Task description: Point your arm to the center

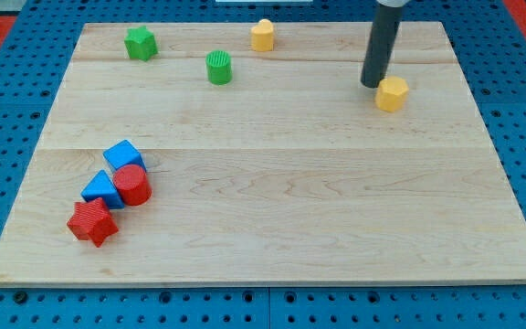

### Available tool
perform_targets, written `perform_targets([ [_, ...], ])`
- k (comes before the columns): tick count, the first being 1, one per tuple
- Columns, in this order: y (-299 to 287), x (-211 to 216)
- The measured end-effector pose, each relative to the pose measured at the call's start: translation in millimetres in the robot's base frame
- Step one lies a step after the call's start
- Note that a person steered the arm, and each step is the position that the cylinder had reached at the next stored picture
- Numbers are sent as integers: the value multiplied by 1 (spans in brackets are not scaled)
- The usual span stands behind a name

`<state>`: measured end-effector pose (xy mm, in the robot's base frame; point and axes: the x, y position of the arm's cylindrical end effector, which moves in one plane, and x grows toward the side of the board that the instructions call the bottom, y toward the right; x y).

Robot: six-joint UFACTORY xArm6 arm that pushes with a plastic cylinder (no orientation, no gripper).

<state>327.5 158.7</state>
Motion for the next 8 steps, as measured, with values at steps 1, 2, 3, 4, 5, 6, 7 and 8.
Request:
perform_targets([
  [1,14,17],
  [2,15,34],
  [3,13,34],
  [4,10,34],
  [5,10,34],
  [6,10,34],
  [7,10,34],
  [8,10,34],
])
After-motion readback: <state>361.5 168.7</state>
